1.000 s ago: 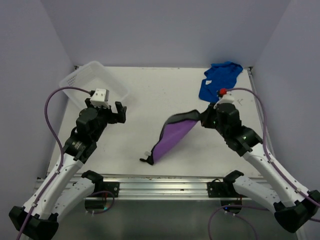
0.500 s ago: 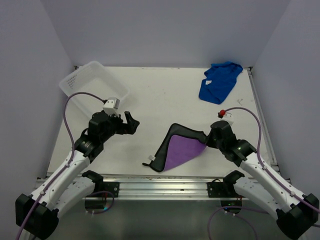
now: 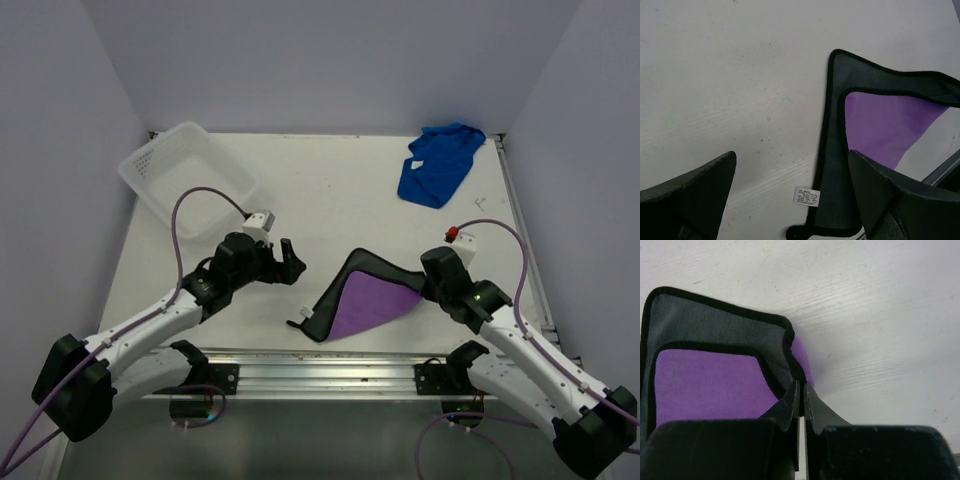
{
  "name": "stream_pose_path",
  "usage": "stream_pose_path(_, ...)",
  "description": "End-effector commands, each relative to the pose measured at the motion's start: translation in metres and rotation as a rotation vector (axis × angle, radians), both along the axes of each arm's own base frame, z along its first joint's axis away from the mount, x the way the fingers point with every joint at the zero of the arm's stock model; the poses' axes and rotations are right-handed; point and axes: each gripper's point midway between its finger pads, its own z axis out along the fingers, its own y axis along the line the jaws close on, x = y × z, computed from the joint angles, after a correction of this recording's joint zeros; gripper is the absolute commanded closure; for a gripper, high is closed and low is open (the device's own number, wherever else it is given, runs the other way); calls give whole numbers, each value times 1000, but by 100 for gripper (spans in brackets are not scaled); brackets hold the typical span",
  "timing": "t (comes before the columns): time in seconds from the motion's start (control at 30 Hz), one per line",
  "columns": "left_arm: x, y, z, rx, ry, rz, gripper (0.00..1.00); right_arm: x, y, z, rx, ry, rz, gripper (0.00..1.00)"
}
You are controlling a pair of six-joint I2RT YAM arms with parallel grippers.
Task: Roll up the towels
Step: Flatten the towel
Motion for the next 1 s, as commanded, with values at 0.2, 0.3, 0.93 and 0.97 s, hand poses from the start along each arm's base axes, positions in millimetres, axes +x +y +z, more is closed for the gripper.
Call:
stream_pose_path(0.2,-5,-59,-19,-25,-16,-81,3,-5,-13,-11,-52,46,-78,52)
stream_pose_path(0.3,-9,-79,-34,26,0,-124,4,-8,-16,-2,-35,29,-102,37)
stream_pose_path(0.93,3,-62,-78,232,11,-33,6,91,119,24,197,-15,316,89)
stream_pose_path(0.97,2,-61,-76,228,6,-32,4,96,126,13,198,15,329,92)
